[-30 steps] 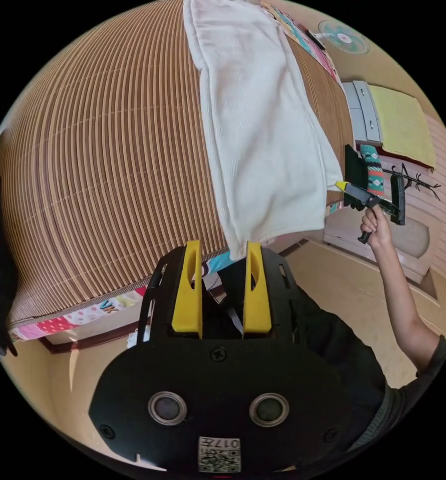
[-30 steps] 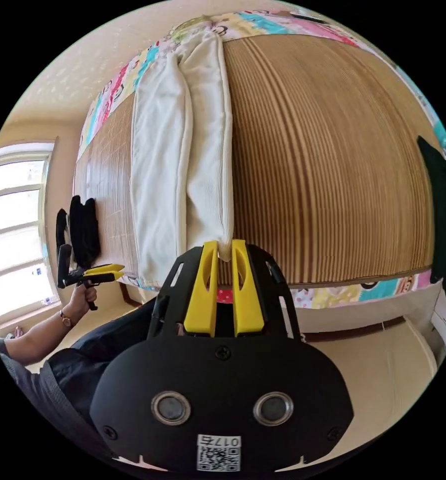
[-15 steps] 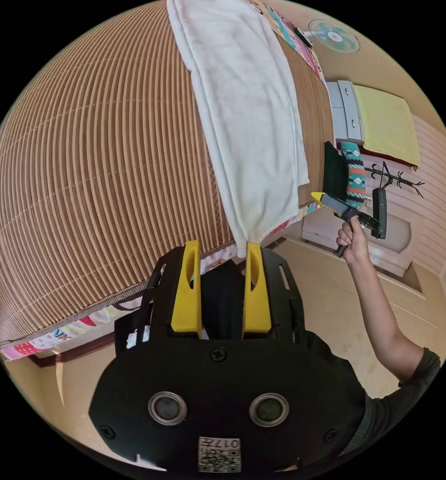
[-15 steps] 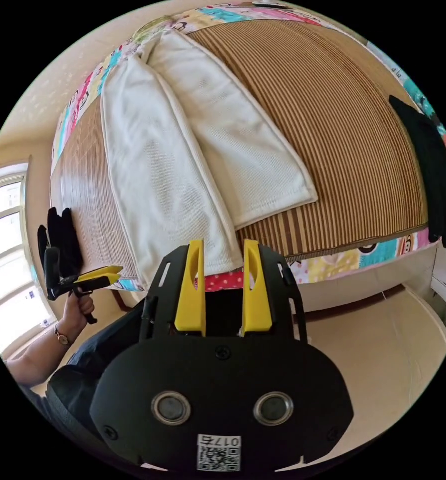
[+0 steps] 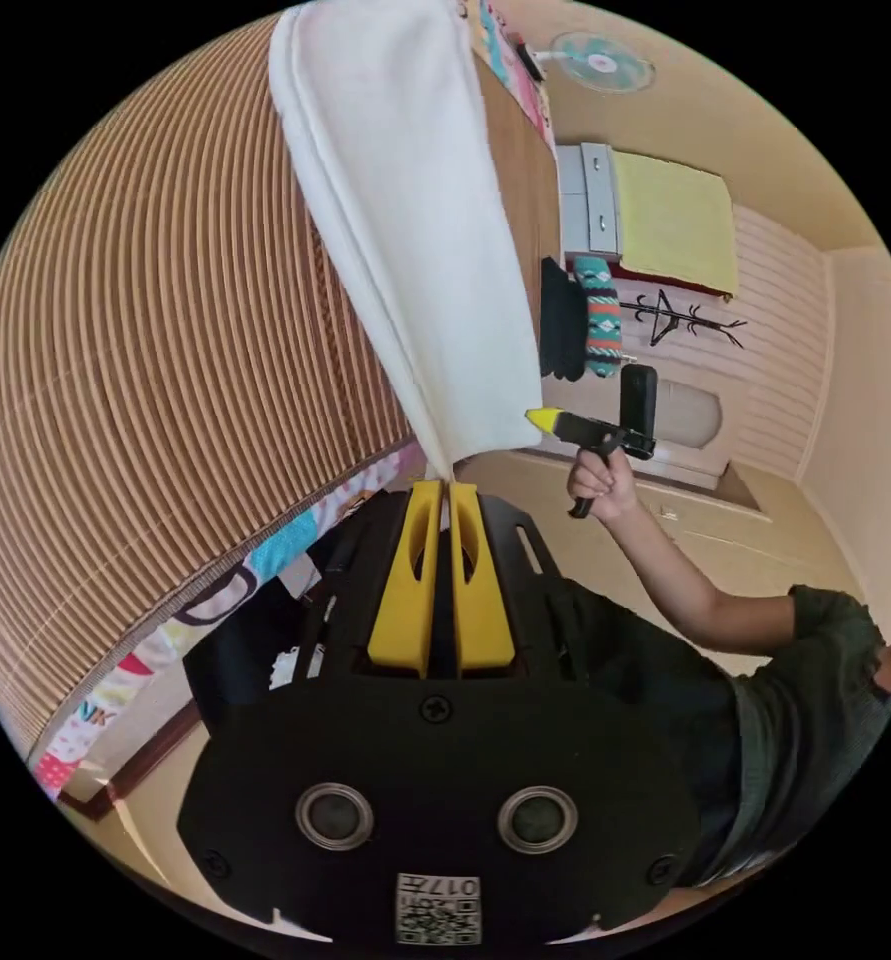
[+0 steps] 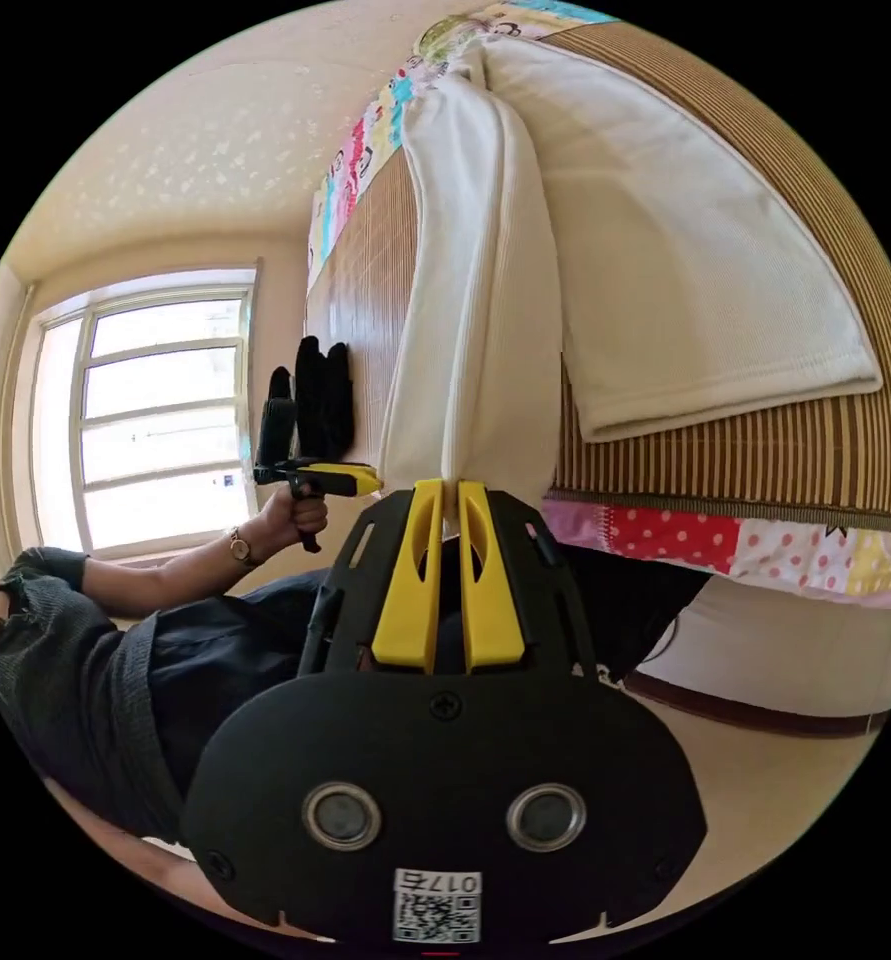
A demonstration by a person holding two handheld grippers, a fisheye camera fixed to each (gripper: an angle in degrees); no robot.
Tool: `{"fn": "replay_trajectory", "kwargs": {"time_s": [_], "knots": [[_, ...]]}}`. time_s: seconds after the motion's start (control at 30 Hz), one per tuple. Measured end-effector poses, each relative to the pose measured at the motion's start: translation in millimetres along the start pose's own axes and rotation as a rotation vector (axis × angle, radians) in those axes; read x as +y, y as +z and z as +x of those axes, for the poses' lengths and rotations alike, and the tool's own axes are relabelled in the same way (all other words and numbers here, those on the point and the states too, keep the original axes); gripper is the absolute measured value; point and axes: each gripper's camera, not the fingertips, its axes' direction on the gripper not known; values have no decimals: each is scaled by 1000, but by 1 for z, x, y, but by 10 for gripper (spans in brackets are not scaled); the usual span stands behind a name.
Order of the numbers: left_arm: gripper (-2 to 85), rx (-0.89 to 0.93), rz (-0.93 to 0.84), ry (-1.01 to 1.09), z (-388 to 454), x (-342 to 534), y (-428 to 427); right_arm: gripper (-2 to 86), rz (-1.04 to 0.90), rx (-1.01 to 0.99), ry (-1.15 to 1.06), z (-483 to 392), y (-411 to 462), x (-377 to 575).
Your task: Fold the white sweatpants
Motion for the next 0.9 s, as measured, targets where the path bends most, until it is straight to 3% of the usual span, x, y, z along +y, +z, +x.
{"fn": "replay_trajectory", "kwargs": {"time_s": [0.07, 0.17, 0.2, 0.27, 0.33, 0.43, 0.53, 0.7, 0.83, 0.9], "knots": [[-8, -70, 50, -49, -9, 31, -26, 33, -29, 26, 96, 14, 7, 9], [-8, -28, 102, -177, -36, 55, -32, 39, -82, -41, 185, 24, 20, 9], [-8, -33, 100, -221, -43, 57, -30, 43, -116, 10, 208, 22, 22, 6], [-9, -237, -43, -379, -66, 60, -8, 53, -190, 92, 185, 15, 20, -1], [-7, -349, -67, -465, -76, 65, 1, 70, -222, 245, 142, 7, 0, -5], [0, -197, 105, -462, -71, 70, -1, 86, -125, 450, 150, 9, -58, -6], [11, -224, 172, -395, -50, 55, 5, 97, -21, 642, 255, 31, -113, -12], [28, -313, 152, -253, -10, 8, 46, 111, -4, 527, 334, 69, -140, -40], [31, -372, 95, -209, 7, -31, 99, 40, -204, 432, 300, 81, -107, -57], [32, -397, 91, -207, 7, -42, 120, 24, -201, 358, 203, 68, -105, -51]]}}
